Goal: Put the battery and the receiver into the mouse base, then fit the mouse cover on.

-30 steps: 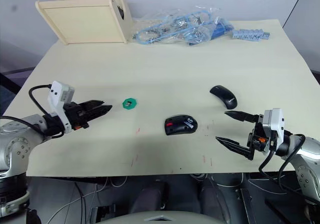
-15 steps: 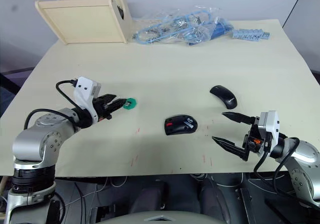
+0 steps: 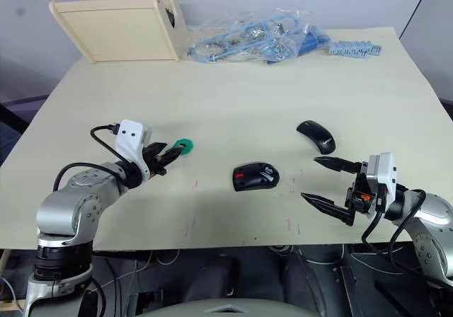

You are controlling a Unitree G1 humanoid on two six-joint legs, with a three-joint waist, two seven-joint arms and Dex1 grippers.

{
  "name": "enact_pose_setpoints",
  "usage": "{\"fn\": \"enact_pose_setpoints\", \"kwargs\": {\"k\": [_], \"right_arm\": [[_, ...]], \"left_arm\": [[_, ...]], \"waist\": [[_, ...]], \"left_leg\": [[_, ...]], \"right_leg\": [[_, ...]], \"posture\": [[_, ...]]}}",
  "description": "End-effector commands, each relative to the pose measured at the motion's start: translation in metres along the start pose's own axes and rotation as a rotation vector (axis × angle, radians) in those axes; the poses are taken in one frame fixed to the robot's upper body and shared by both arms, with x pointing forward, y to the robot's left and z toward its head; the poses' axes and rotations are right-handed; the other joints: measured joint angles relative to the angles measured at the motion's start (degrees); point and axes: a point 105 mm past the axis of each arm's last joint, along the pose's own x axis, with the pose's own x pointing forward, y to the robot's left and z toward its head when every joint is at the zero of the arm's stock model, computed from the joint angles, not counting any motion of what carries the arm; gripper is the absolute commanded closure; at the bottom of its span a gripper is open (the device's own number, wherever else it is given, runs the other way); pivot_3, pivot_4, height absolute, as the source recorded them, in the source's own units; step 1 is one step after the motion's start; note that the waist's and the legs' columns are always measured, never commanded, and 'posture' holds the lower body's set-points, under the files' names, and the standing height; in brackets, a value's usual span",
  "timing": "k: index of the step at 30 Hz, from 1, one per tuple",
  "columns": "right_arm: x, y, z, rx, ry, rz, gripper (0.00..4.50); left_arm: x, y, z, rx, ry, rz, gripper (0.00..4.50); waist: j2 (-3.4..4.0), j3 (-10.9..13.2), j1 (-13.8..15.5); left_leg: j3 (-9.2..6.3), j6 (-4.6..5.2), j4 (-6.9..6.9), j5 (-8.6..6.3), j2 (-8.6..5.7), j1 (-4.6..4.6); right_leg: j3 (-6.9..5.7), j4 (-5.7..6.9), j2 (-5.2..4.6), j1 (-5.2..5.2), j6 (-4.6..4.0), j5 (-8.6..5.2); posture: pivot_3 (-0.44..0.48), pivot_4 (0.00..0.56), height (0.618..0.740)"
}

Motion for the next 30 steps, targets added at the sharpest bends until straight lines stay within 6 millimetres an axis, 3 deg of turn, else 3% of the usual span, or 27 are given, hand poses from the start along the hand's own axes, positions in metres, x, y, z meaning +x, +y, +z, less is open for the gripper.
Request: {"fn": "enact_pose_setpoints", "kwargs": {"k": [1, 11, 14, 30], "right_arm": [[-0.004, -0.002, 0.012, -0.035, -0.024, 0.0, 0.0], [-0.005, -0.001, 0.014, -0.034, -0.026, -0.001, 0.0], [-0.005, -0.002, 0.015, -0.034, -0.026, 0.0, 0.0], [-0.009, -0.006, 0.014, -0.035, -0.015, 0.006, 0.0]], "left_arm": [[0.001, 0.0, 0.012, 0.026, -0.052, 0.021, 2.1], [0.008, -0.005, 0.007, 0.018, -0.056, 0.024, 2.1], [0.009, -0.006, 0.006, 0.013, -0.058, 0.027, 2.86], [0.017, -0.008, 0.005, -0.004, -0.054, 0.067, 2.86]], "waist": [[0.0, 0.0, 0.04], [0.0, 0.0, 0.0], [0.0, 0.0, 0.01], [-0.01, 0.01, 0.01]], "left_leg": [[0.0, 0.0, 0.0, 0.0, 0.0, -0.01], [0.01, 0.0, 0.0, 0.0, 0.0, -0.01], [0.0, 0.0, 0.0, 0.0, 0.0, -0.01], [0.03, 0.0, 0.0, 0.0, -0.01, -0.01]], "right_leg": [[-0.01, -0.01, 0.0, 0.0, 0.0, 0.0], [-0.01, -0.01, 0.0, 0.0, 0.0, 0.0], [-0.01, -0.01, 0.0, 0.0, 0.0, 0.0], [-0.02, -0.02, 0.0, 0.0, 0.0, 0.0]], "posture": [[0.0, 0.15, 0.74], [0.0, 0.15, 0.74], [0.0, 0.15, 0.74], [0.0, 0.15, 0.74]]}}
